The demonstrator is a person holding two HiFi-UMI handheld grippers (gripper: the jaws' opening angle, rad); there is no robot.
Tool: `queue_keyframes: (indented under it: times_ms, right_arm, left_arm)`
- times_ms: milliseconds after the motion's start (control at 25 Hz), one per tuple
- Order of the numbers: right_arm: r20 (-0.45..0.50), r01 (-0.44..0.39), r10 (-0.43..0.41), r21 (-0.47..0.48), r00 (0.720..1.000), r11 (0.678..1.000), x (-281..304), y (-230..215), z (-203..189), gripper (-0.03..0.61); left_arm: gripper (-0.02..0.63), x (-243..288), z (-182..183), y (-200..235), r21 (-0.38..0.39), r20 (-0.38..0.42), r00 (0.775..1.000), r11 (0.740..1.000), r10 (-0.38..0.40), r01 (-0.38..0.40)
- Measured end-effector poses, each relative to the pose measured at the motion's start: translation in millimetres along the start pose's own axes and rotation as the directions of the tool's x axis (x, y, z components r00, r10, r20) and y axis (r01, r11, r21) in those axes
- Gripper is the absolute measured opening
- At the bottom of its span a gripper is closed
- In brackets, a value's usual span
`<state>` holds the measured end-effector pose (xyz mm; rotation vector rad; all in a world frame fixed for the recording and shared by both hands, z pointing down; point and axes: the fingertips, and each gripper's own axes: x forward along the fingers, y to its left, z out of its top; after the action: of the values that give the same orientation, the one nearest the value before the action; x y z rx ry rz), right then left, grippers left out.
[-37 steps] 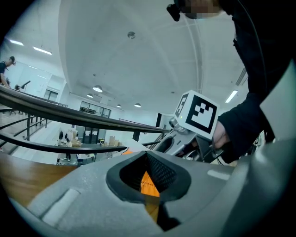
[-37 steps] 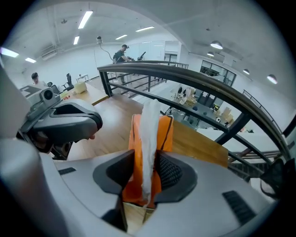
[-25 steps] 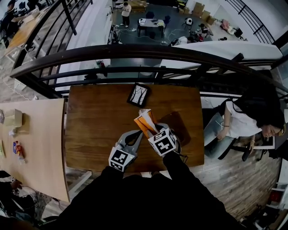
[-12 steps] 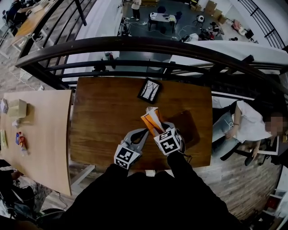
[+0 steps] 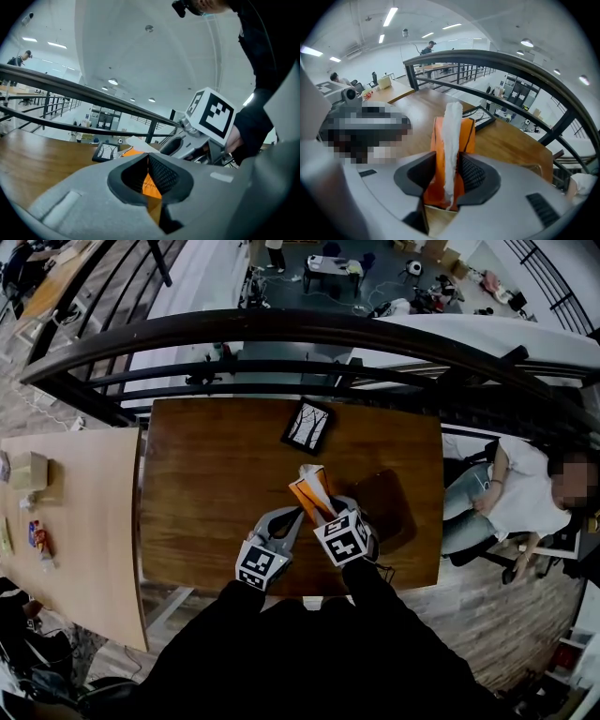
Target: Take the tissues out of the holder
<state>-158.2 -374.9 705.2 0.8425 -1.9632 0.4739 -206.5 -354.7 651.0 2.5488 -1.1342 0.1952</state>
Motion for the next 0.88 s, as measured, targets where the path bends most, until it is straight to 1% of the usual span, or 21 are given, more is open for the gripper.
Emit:
queue_keyframes:
  times_ms: [160, 360, 560, 680, 880]
  right_arm:
    - [-0.021, -0.001, 0.001, -0.001, 1.000, 1.000, 10, -1, -4, 0.149]
    - [-0.041, -0.004, 0.004, -0.006, 0.999, 1.000, 19, 2, -10, 0.150]
    - [-0.051, 0.009, -0.010, -0.030, 0.999, 1.000, 29, 2, -9, 0.150]
    - [-0.064, 0.015, -0.017, -0.044, 0.998, 0.999, 35, 3, -10, 0.150]
    - [-0.081, -0.001, -0.004, -0.061, 0.997, 0.998, 43, 9, -12, 0.150]
  left_arm:
    - [0.008, 6, -6, 7, 0.002, -0.013, 1.000, 1.000, -0.002, 0.002]
    - [0.008, 8, -12, 14, -0.018, -0.026, 1.000, 1.000, 0.003, -0.003]
    - [0.008, 8, -17, 21, -0.021, -0.032, 0.999, 1.000, 0.010, -0.011]
    - [0.009, 6, -21, 22, -0.030, -0.050, 0.999, 1.000, 0.006, -0.007]
    - [0.009, 5, -22, 26, -0.026, -0.046, 0.999, 1.000, 0.007, -0.008]
